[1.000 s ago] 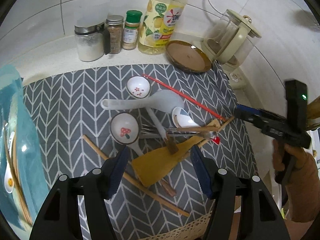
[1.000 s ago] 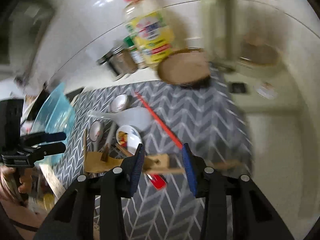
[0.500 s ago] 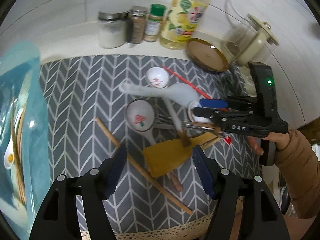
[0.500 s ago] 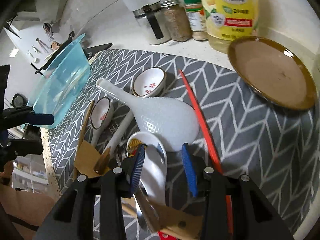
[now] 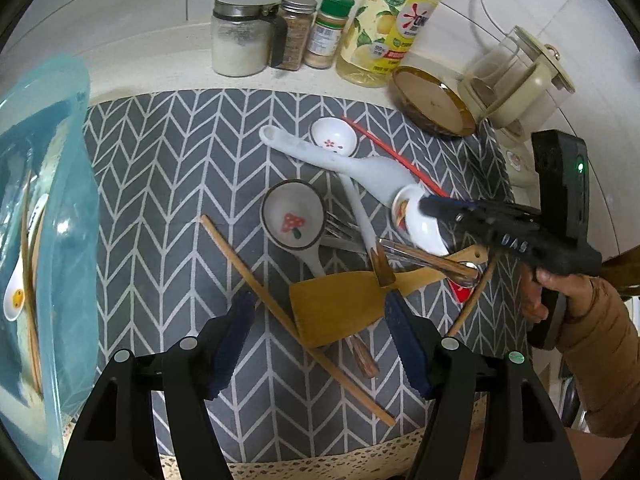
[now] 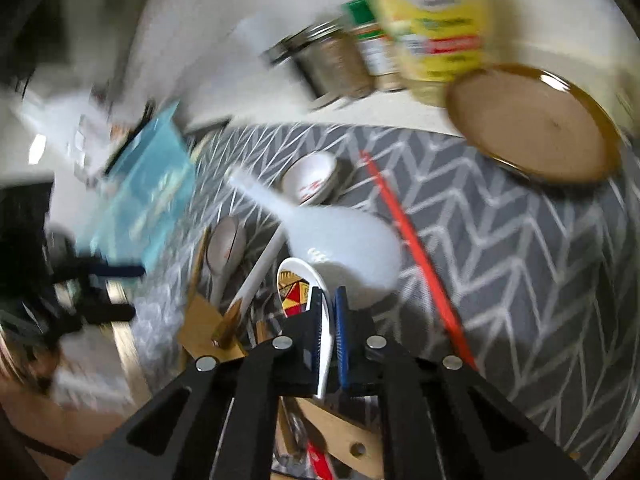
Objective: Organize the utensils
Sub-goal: 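Grasp the red-handled white spoon with the right tool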
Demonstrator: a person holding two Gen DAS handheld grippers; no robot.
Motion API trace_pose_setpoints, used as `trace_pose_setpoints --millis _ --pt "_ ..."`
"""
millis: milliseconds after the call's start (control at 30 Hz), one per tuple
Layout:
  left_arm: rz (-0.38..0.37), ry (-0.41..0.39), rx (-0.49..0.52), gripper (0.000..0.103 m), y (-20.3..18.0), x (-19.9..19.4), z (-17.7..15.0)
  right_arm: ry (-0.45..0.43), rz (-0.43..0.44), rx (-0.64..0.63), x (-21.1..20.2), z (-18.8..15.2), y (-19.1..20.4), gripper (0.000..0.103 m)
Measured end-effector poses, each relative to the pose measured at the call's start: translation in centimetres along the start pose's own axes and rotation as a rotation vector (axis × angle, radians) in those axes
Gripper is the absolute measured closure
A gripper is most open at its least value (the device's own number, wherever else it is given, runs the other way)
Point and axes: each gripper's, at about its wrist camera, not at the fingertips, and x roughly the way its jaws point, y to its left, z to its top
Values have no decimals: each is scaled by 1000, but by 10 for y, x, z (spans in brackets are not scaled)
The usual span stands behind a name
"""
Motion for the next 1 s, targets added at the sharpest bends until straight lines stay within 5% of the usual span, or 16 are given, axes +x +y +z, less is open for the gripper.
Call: trace_pose_setpoints --millis 200,267,367,533,633,867,1000 --pt "-28 4 36 35 -12 3 5 -155 -42 486 -43 -39 -54 96" --pt "-44 12 60 35 -18 7 6 -164 -58 512 -54 -50 -57 96" --pt "-57 27 86 35 -25 14 6 -114 -190 392 -64 -58 -43 96" --pt "-60 38 110 35 -30 19 2 -41 -403 -19 -54 -69 10 96" --pt "-51 32 101 35 -26 15 -1 3 -468 -107 -34 -77 23 96" --pt "-27 -4 50 35 -9 -5 -8 20 -307 -172 0 -83 70 96" --pt "-6 -21 18 35 -1 -13 -11 35 -107 -154 19 -73 92 96"
